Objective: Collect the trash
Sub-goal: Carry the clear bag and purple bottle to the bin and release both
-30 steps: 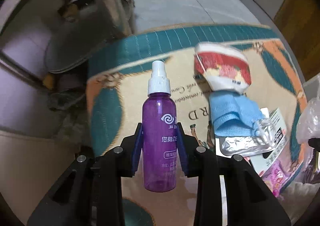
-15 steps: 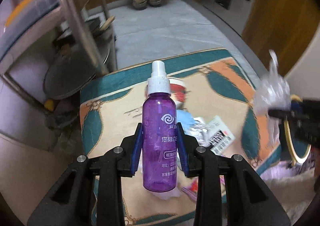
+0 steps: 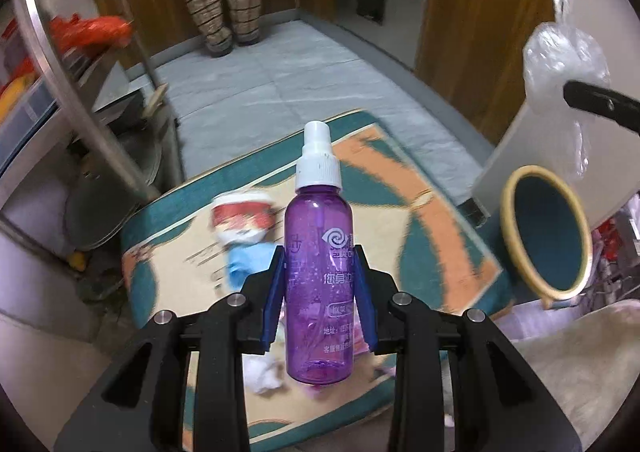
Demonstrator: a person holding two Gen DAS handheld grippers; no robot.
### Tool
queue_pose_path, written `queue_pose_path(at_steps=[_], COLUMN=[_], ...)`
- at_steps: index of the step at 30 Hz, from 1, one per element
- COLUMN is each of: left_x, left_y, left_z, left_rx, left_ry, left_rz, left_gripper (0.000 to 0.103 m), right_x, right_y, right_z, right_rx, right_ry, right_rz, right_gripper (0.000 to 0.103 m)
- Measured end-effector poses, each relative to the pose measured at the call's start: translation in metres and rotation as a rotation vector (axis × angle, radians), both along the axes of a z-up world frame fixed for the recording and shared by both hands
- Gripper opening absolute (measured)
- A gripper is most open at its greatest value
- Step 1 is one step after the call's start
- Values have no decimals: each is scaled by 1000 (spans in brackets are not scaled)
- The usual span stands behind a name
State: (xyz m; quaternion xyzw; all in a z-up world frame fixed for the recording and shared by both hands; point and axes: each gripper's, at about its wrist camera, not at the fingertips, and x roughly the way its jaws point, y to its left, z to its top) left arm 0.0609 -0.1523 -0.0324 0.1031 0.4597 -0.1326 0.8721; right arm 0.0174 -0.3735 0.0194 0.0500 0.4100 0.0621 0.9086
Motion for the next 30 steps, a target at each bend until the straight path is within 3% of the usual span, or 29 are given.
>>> queue_pose_path(at_steps=[8,14,21,30], left_x=[-4,-5,-12,-28], left_y=[-96,-174,-247,-296], left_z=[15,1,-40,-70], left_rx=[-10,-5,45,74], left_ry=[-17,30,131,203], left_rz=[-201,-332,-473,-584], left_gripper=[32,32,32,32], right_x=[-51,-81,-99,-121], right_y=[-97,-151,-175,-184], right_z=[-15,-46,-87,-130], right_rx=[-63,-73,-57,0], right_ry=[34,101,186,304], right_rz=[-129,-213,-249,-251], right_gripper=[26,26,26,26])
